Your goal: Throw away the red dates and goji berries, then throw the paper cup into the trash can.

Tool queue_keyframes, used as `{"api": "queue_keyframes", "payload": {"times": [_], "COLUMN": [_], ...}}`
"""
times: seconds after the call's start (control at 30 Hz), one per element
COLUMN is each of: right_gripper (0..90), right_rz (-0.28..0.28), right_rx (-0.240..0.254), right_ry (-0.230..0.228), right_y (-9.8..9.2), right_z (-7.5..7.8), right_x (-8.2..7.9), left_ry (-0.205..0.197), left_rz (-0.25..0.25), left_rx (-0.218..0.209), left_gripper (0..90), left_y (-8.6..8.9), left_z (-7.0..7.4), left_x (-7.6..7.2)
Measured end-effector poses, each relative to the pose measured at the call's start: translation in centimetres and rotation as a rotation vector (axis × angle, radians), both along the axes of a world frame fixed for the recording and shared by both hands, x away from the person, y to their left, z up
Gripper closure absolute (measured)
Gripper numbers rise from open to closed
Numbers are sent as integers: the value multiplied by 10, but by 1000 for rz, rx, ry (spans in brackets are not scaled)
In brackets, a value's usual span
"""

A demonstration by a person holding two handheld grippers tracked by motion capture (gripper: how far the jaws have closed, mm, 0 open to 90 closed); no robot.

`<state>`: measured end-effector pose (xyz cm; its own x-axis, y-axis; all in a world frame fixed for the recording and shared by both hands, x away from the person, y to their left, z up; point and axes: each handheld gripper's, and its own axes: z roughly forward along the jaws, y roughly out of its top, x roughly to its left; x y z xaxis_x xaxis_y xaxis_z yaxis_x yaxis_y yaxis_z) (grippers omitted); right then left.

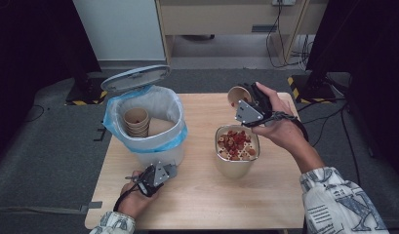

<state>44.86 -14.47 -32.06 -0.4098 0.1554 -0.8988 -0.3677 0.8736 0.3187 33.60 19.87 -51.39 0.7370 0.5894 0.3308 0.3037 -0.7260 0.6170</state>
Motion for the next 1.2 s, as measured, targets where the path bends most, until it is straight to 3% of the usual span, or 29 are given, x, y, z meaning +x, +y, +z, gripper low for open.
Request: {"api": "queue_keyframes", "payload": {"times": [0.2, 0.8, 1.2], "right_gripper": [279, 276, 275], "right_rz": [1, 15, 35], "right_rx": [23, 226, 252], "right_ry": [13, 134, 147], "right_y": [2, 13, 26], "right_z": [0, 13, 22], "right_x": [1, 9, 10], "left_ry": [0, 1, 3], "left_rz": [0, 2, 3], "left_rx": [0, -3, -4], "left_gripper": [895, 895, 895], "left_y": [0, 0, 0], "left_z": [0, 0, 0], "left_x": [0, 0, 0]}}
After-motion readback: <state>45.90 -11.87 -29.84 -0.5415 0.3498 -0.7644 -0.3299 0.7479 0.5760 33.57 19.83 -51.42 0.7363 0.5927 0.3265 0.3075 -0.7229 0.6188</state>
